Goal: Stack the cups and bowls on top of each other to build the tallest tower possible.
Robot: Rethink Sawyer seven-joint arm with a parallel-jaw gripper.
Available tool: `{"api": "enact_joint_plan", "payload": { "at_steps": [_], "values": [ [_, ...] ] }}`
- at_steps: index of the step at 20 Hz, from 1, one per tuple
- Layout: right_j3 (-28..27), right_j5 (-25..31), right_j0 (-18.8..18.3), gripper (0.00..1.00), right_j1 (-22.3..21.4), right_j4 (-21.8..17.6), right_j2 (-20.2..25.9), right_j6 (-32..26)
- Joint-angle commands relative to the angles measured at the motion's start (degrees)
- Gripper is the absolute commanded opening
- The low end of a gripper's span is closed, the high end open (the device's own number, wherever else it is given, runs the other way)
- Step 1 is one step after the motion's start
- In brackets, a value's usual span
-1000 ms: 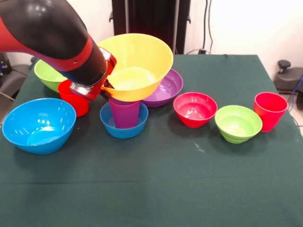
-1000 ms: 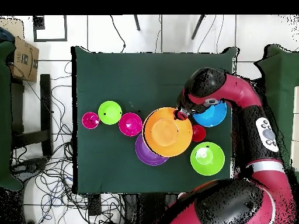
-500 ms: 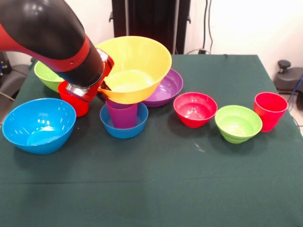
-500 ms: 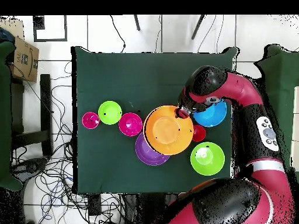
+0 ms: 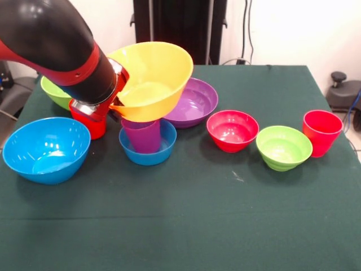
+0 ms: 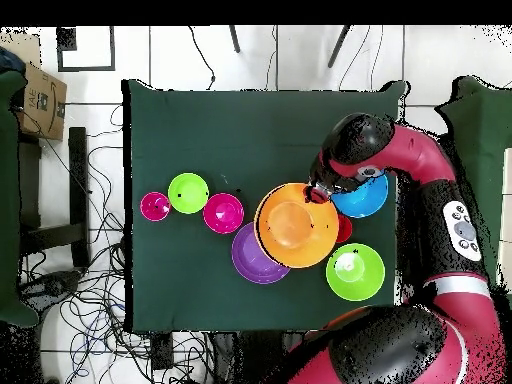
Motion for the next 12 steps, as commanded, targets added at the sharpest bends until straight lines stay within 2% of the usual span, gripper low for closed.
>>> {"api": "enact_joint_plan", "payload": {
  "at_steps": [1, 6, 12],
  "values": [
    [-3.6, 0.1, 1.5, 0.0, 3.9, -4.6, -2.5, 2.1],
    [-3.4, -0.3, 1.9, 0.0, 4.1, -4.4, -2.7, 2.5],
    [-3.9, 2.3, 2.2, 0.0, 2.8, -3.9, -3.0, 2.0]
  ]
}}
